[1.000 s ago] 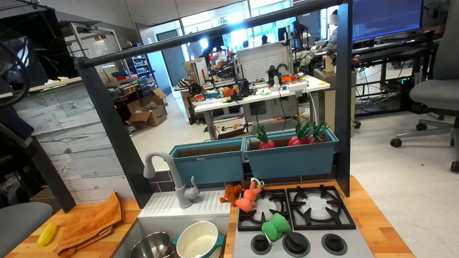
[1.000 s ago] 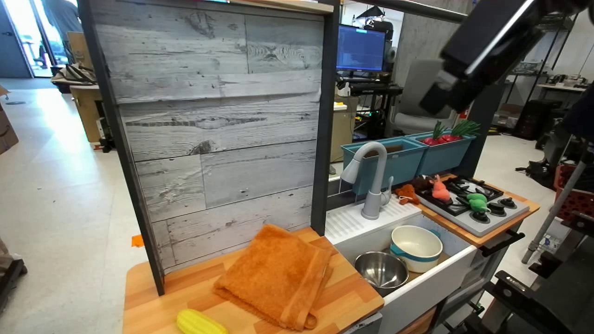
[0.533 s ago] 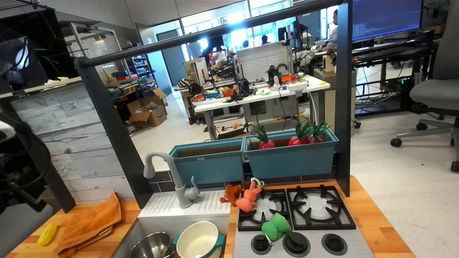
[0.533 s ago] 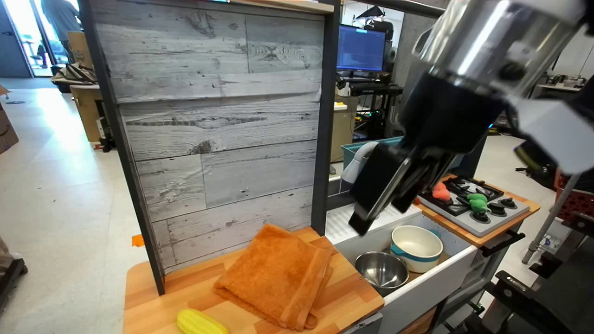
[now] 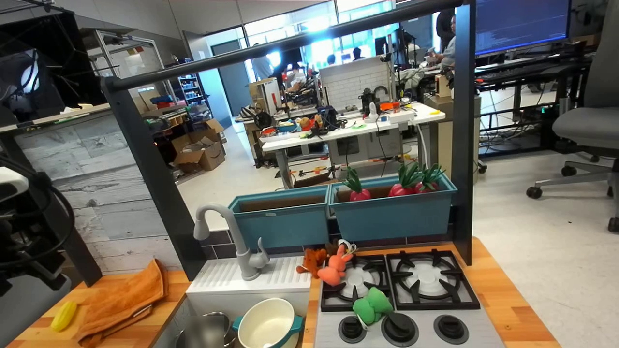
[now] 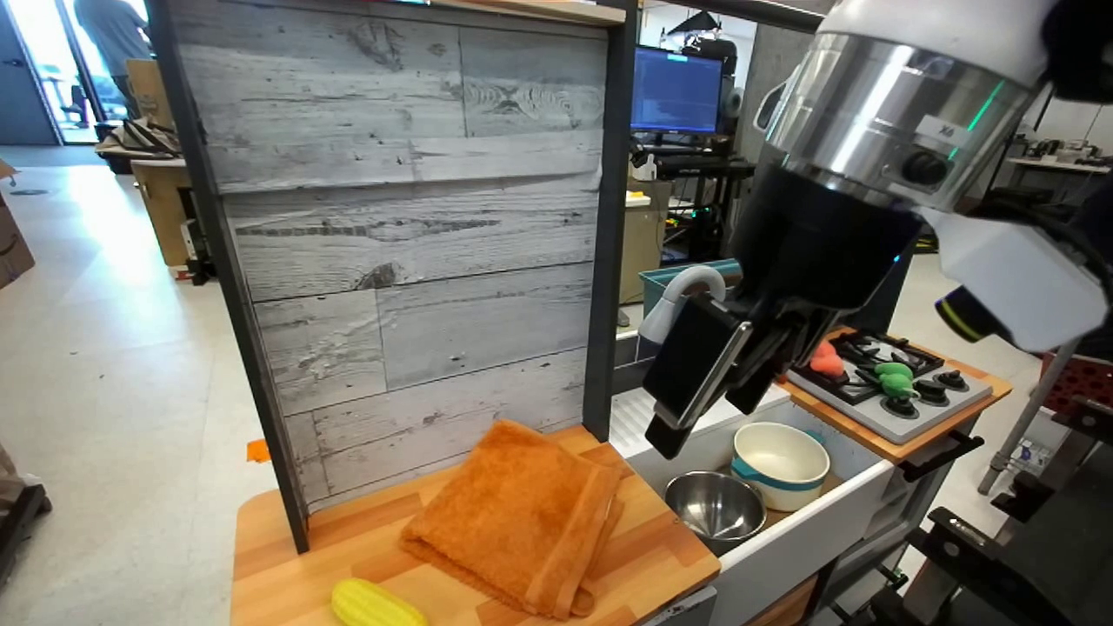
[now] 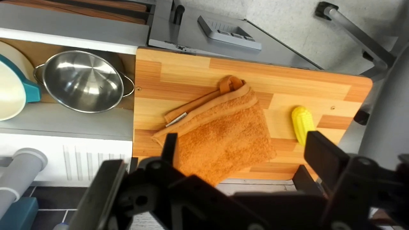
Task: Put the plush toy from the counter into the sink, wipe the counter with the orange towel, and put the toys from the stove in the sink
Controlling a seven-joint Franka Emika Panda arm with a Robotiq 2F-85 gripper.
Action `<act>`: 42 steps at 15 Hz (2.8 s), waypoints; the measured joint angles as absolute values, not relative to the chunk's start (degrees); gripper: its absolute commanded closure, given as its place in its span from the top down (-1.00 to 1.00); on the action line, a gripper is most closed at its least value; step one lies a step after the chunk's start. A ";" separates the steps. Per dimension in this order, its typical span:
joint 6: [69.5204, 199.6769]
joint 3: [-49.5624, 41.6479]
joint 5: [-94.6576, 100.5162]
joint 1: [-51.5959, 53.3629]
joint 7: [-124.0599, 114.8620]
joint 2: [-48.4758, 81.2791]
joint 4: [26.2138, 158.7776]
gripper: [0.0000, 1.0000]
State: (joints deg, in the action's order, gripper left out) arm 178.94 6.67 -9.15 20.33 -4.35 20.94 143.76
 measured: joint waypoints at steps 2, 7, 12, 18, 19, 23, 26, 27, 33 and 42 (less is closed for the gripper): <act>178.94 6.69 -9.15 20.33 -4.35 20.90 143.83 1.00; 176.66 9.00 -8.25 18.32 -4.32 21.23 142.98 1.00; 176.89 7.31 -8.26 22.84 -13.39 29.81 131.81 1.00; 163.80 2.83 -6.53 33.01 -17.35 47.41 111.41 1.00; 160.30 3.62 -5.47 32.69 -16.12 49.55 107.95 1.00; 154.34 5.60 -3.50 30.35 -11.99 53.41 100.38 1.00; 159.08 3.67 1.19 30.44 -11.19 52.98 102.23 1.00; 161.21 2.69 2.90 30.58 -11.14 52.83 102.95 1.00; 166.93 -0.68 8.06 32.18 -11.46 48.48 108.36 1.00; 165.19 1.12 7.65 31.93 -12.40 53.36 103.41 1.00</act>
